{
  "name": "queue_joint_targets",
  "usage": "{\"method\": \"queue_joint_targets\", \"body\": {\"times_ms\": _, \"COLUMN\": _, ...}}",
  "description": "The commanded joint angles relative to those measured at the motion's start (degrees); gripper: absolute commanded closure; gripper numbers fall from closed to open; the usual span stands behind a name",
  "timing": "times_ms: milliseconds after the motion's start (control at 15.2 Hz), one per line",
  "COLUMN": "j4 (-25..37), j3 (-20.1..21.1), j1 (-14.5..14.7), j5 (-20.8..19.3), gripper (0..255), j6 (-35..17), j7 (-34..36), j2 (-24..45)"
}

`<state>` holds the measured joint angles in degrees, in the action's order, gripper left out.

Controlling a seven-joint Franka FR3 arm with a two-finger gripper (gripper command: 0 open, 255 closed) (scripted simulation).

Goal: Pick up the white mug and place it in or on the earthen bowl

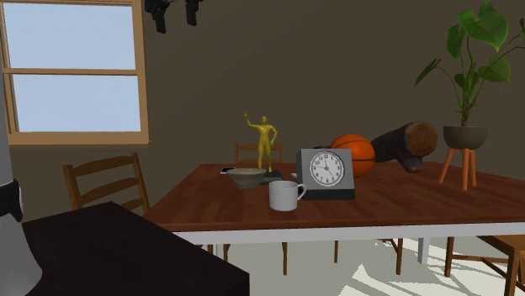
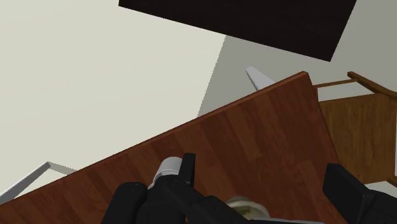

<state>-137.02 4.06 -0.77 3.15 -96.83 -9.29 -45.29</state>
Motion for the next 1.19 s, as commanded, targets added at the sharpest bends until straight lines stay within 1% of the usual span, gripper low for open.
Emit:
{"method": "queue_joint_targets", "body": {"times_ms": 0, "j4": 0.0, "j3": 0.0, "j1": 0.0, "j5": 0.0, "gripper": 0, "j6": 0.0, "j7": 0.0, "j2": 0.0}}
{"method": "queue_joint_targets", "body": {"times_ms": 330, "j4": -2.8, "j3": 0.4, "j1": -0.4, "j5": -0.4, "gripper": 0, "j6": -9.9, "j7": -0.5, "j2": 7.3}}
{"method": "queue_joint_targets", "body": {"times_ms": 594, "j4": -3.5, "j3": 0.7, "j1": -0.7, "j5": -0.8, "gripper": 0, "j6": -17.5, "j7": -0.7, "j2": 14.4}}
{"method": "queue_joint_targets", "body": {"times_ms": 858, "j4": -3.0, "j3": 1.0, "j1": -1.1, "j5": -1.5, "gripper": 0, "j6": -24.8, "j7": -0.8, "j2": 22.5}}
{"method": "queue_joint_targets", "body": {"times_ms": 1122, "j4": -1.1, "j3": 1.2, "j1": -1.6, "j5": -2.4, "gripper": 0, "j6": -31.3, "j7": -0.6, "j2": 31.1}}
